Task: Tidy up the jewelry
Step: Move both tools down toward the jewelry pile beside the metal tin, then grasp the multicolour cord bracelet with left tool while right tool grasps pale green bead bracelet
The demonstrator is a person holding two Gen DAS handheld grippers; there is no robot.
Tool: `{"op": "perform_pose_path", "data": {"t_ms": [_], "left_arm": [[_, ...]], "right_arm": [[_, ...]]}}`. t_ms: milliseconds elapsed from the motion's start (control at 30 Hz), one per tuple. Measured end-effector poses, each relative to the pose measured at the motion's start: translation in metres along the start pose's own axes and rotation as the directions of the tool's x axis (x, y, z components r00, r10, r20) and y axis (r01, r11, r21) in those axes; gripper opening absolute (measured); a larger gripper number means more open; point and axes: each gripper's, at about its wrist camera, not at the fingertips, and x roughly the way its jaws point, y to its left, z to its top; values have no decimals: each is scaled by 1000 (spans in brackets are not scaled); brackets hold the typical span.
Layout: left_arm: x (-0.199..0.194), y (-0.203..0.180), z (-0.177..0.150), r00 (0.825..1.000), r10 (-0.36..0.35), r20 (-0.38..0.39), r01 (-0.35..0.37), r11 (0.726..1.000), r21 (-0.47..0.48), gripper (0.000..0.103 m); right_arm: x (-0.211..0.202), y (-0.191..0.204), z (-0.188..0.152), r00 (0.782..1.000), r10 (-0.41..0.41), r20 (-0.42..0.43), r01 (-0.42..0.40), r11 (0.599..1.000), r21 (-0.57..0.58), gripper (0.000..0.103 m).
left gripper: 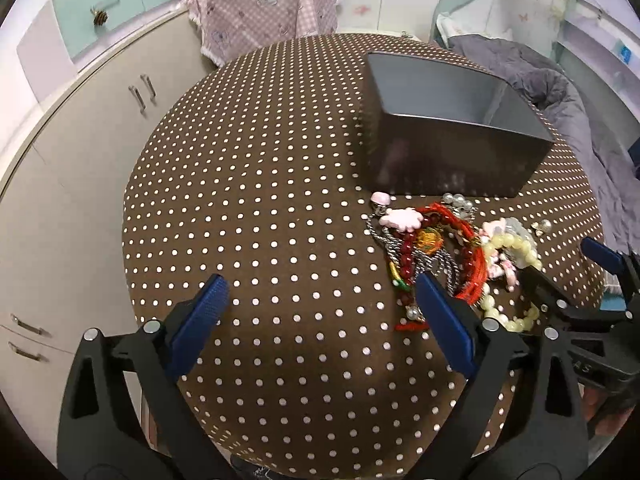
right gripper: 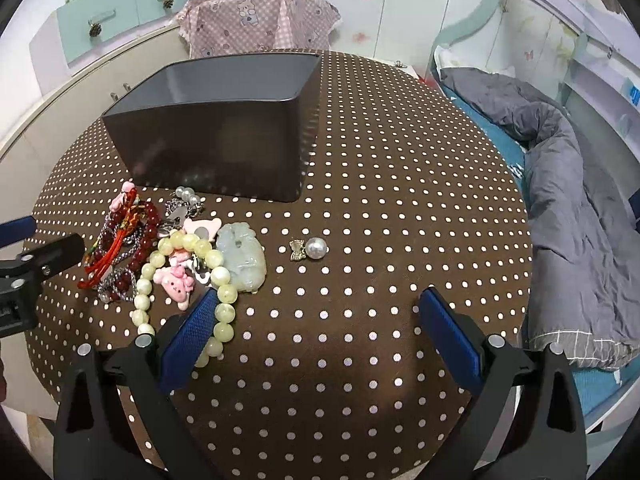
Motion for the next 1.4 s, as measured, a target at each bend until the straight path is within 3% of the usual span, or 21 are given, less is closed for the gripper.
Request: {"op": "perform_pose_path", "data": {"t_ms": [300,433,533,700,1000,1233,1300,1333,1400], "left_arm": [[18,1,8,1000,-4,-29,3,1000,-14,91],[29,6,13,998,54,-37,-54,999,-2,91],[29,6,14,998,55,-37,-55,998,9,91],[24,-5,12,995,97,-25,-94,992,83,91],[20,3,5,997,9,-73,-8,1000,20,91],[24,1,3,998,16,-66,-12,998,56,89],[21,1,2,997,-46,-58,50,996,74,68],[19,-1,2,997,-51,-52,56,995,83,63],[16,-4,1,998,-53,-35,57,992,110,34]], "right_arm": [[1,-1,5,1000,16,-7,-16,1000,-1,95],[1,0,6,1000,16,-7,-16,1000,-2,95],[1,-1,6,1000,17,-7,-17,1000,-4,95],[1,-2,5,1000,14,-8,-14,1000,-5,95],[0,-2,5,1000,16,-7,-16,1000,-3,95],[0,-2,4,1000,16,-3,-16,1000,-6,95],[-2,0,2,1000,13,7,-13,1000,-18,95],[-3,0,1,1000,11,14,-10,1000,-29,94],[-5,2,-1,999,32,23,-31,999,-45,82]]}}
